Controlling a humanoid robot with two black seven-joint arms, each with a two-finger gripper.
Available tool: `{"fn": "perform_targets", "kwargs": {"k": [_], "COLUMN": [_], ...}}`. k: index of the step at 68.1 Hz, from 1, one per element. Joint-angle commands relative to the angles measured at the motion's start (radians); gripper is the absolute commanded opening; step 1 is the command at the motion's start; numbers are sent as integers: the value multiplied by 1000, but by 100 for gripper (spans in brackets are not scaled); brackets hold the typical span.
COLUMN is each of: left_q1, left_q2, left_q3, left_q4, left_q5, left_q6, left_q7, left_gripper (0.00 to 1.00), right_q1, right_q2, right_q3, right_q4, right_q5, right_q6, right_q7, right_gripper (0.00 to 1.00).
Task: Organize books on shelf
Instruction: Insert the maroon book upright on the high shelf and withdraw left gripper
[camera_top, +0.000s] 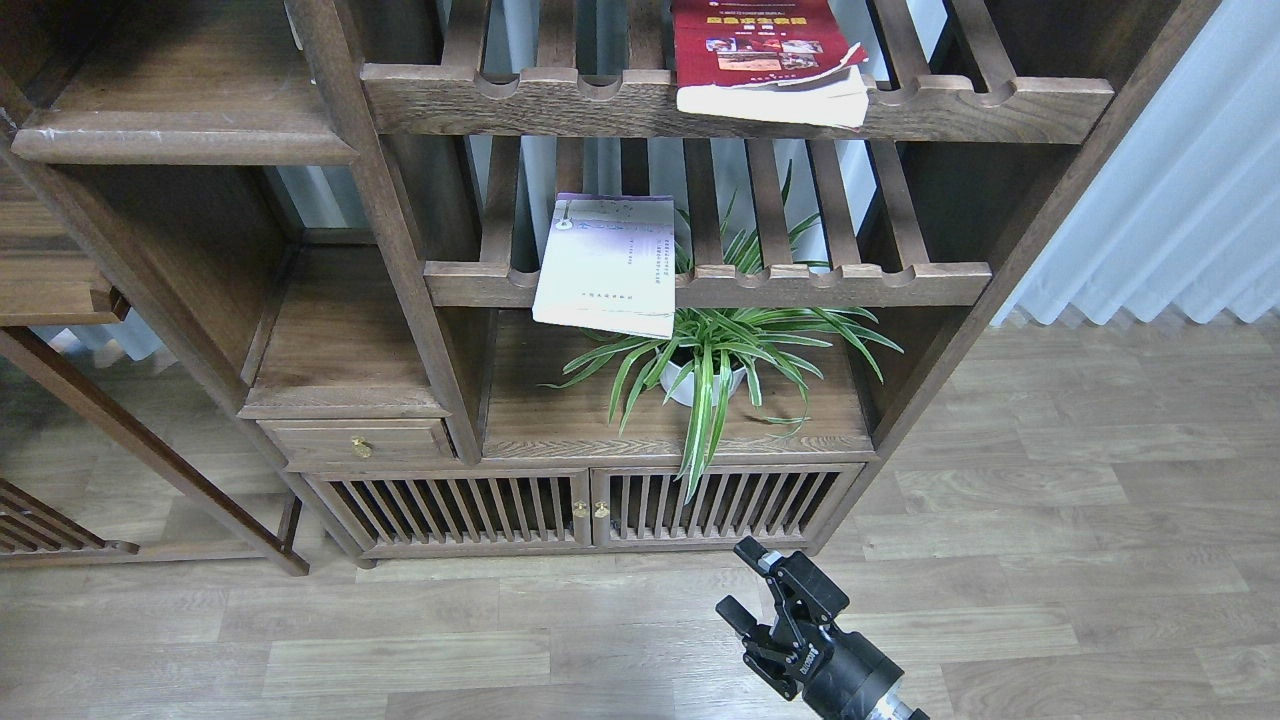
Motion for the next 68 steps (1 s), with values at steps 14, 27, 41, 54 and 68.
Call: {"fn": "perform_targets", "kwargs": {"k": [14,27,41,54,68], "left_q1": [57,86,85,82,80], "left_q2": [-6,-29,-44,-67,-75], "left_q3": [75,74,72,61,63], "left_q4": [3,0,0,-5,-12], "left_q5": [0,-2,-2,-2,-91], "left_q6": [20,33,33,33,52], "left_q7": [-43,-53,-43,-35,-4], "left_gripper": [7,7,8,15,48], "right_q1": [-3,-12,-17,-15,-24], "right_q2": [6,8,5,0,-5], "right_q3": [0,0,0,14,43], "right_q4": [2,2,2,2,2], "right_q5": [19,26,40,42,46], "right_q6": [0,0,0,0,0], "right_q7": [0,2,0,0,0], "right_gripper": [100,100,100,100,100]}}
